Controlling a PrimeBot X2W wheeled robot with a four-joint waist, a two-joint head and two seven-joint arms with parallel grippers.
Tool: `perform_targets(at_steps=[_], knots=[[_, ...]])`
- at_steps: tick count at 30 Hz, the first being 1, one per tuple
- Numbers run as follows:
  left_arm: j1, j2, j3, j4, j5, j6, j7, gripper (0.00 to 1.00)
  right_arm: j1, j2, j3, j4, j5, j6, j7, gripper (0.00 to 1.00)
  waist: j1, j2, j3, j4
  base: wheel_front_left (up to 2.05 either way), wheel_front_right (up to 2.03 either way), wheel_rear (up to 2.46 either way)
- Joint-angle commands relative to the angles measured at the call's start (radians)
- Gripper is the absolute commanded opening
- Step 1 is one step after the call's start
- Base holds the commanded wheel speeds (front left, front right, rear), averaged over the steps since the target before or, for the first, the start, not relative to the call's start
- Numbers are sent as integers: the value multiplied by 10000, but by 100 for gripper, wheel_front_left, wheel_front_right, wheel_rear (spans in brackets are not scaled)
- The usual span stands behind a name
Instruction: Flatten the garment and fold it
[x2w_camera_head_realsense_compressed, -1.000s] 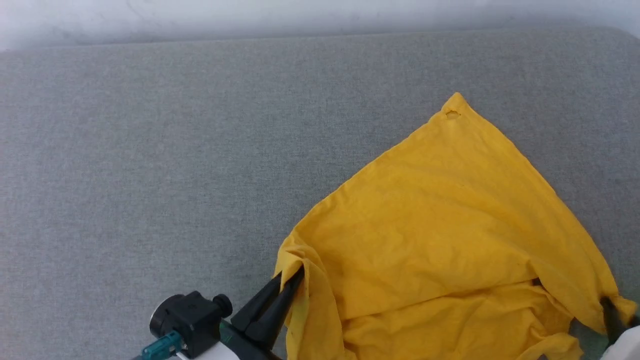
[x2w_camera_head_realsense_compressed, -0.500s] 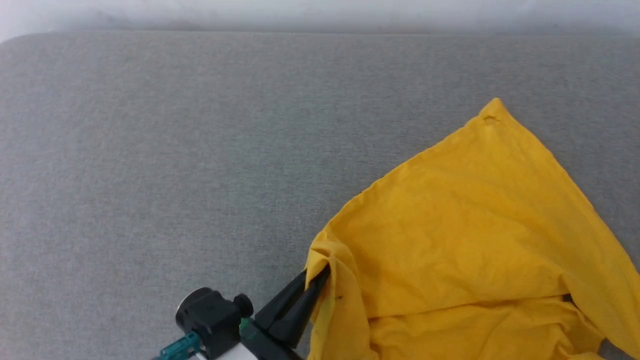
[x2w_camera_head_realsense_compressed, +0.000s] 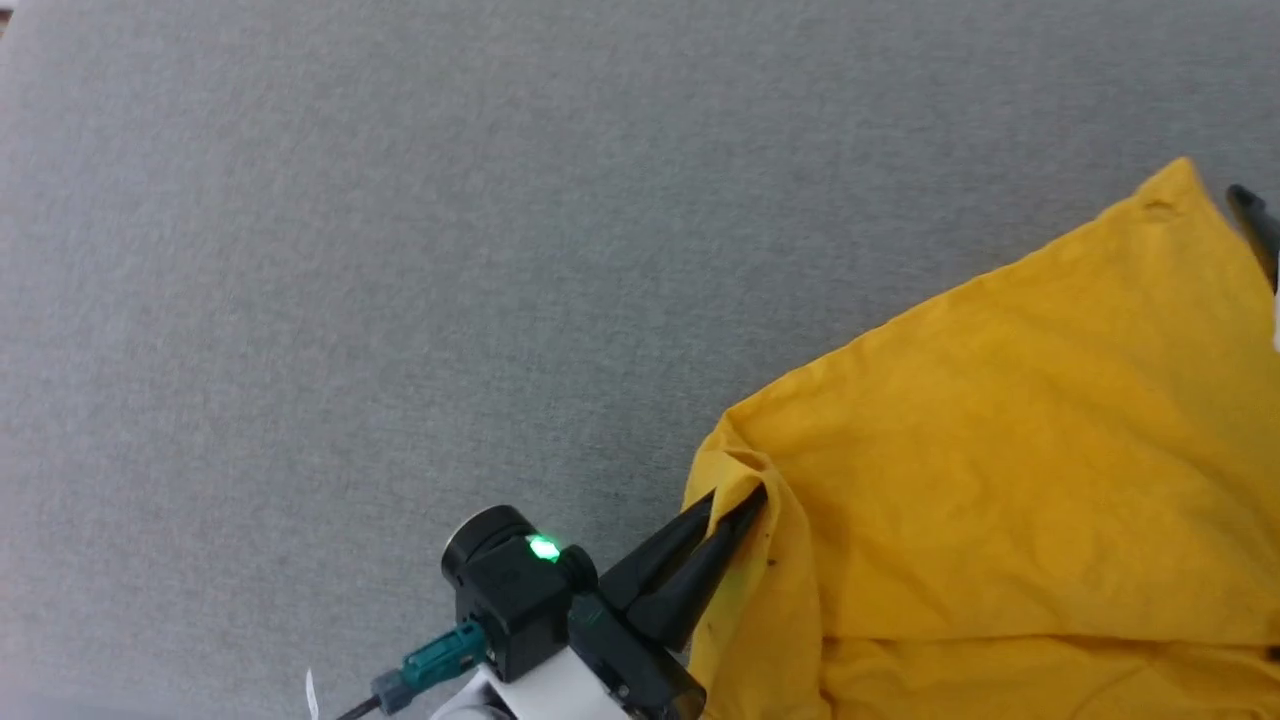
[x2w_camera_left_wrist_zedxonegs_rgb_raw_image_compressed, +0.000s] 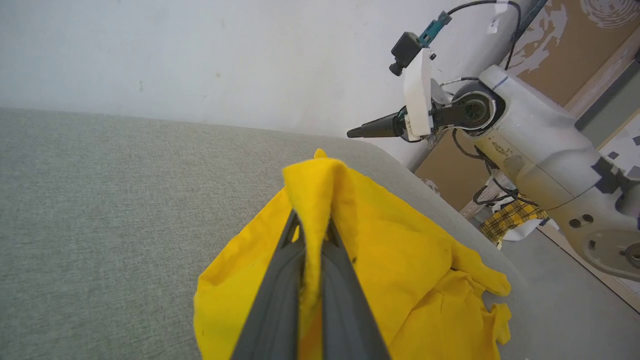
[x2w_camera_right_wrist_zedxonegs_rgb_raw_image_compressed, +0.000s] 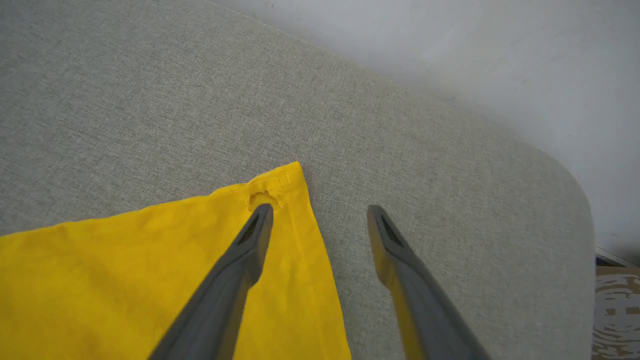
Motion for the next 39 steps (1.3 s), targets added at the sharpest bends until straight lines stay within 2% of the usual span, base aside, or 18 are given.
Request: perform_targets(at_steps=[1,9,10,11,12,16,21,28,29,34,39], knots=[[-229,-78,-46,92,85,-79,-118,0,-236,-145,84,288,-84,-11,-33,100,-4,0,835,784,0,0,0],[-608,-256,-180,390,132,-163,-381,0,-419,-581,400,1362,3,-11,-149,100,-4,0,1354,1123,0,0,0],[-629,-261,-184,420,130,-166,-399,0,-419,-615,439,1457,48,-11,-142,78,-4,0,1374,1129,0,0,0],[-648,-262,-184,444,128,-169,-416,0,-419,-639,469,1543,105,-11,-117,25,-4,0,1387,1130,0,0,0],[-662,-259,-179,468,123,-169,-430,0,-403,-665,546,1597,184,-11,-49,0,-4,0,1387,1124,0,0,0],[-662,-178,-92,558,101,-116,-454,0,-403,-675,683,1576,530,-11,170,0,-4,0,1223,949,0,0,0],[-734,4,68,614,83,-100,-496,0,-430,-494,686,1252,655,-11,-524,0,-4,0,627,537,0,0,0],[-1430,344,982,1100,-23,-26,-835,0,-349,590,183,1185,680,-11,-2672,0,-4,0,-912,-353,0,0,0],[-1430,344,982,1100,-23,-26,-835,0,-349,590,183,1185,680,-11,-2672,0,-4,0,-912,-353,0,0,0],[-2696,1000,1560,1708,-21,-176,-445,0,-635,1370,-152,1422,636,-11,-3820,0,-4,0,-2300,-921,0,0,0],[-4293,1644,1940,2295,-251,-364,106,0,-1191,1910,-393,1690,634,-11,-4370,0,-4,0,-3548,-1319,0,0,0]])
